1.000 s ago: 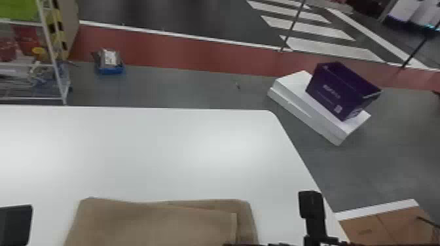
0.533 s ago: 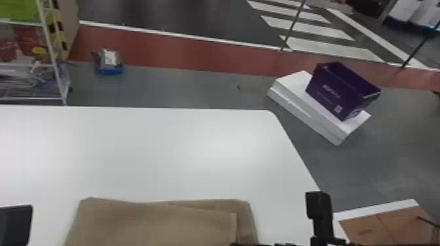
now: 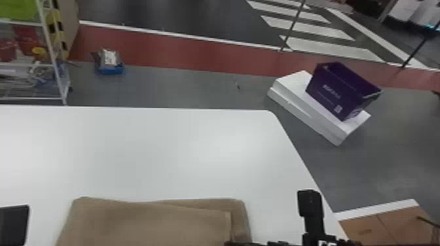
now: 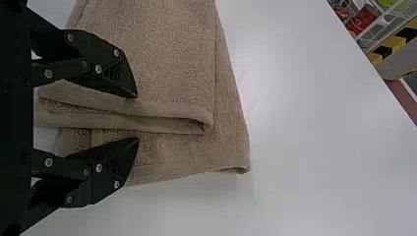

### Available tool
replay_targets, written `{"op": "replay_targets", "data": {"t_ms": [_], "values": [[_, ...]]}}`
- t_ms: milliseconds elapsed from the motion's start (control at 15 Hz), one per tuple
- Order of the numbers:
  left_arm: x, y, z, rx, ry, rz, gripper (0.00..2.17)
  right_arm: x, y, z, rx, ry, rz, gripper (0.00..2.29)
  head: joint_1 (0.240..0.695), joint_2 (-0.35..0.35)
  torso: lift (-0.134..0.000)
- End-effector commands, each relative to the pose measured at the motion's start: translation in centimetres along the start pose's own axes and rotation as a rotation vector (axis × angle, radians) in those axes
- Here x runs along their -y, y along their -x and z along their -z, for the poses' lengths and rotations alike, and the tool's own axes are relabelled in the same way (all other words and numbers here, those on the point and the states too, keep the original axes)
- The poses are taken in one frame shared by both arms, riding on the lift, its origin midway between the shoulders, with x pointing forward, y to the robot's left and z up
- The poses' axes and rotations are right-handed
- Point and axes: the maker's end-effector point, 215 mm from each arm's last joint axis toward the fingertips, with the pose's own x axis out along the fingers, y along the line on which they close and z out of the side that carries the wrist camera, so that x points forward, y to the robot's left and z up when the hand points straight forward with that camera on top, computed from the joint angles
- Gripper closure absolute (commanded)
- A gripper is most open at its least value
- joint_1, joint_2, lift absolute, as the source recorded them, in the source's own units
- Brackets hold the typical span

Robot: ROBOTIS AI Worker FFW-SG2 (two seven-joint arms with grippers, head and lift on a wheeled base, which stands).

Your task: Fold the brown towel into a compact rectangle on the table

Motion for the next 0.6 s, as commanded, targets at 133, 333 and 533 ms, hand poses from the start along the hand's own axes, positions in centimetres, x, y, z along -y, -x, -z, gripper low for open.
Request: {"op": "replay_targets", "data": {"t_ms": [133,333,533], "values": [[-0.04,0.1,-0.15,0.005,0.003,0.0,0.05,-0.57,-0.06,-0.33,0.006,0.003,-0.014,0.85,0.695,-0.349,-0.124],[-0.07,0.08,-0.11,0.004,0.004,0.0,0.07,-0.5,-0.54,-0.52,0.003,-0.007,-0.023,0.85,0.695,-0.341,-0.124],[-0.13,0.13,-0.17,0.006,0.003,-0.002,0.07,-1.28,-0.43,-0.56,0.005,-0.009,-0.056,1.19,0.695,-0.336,-0.124]]}}
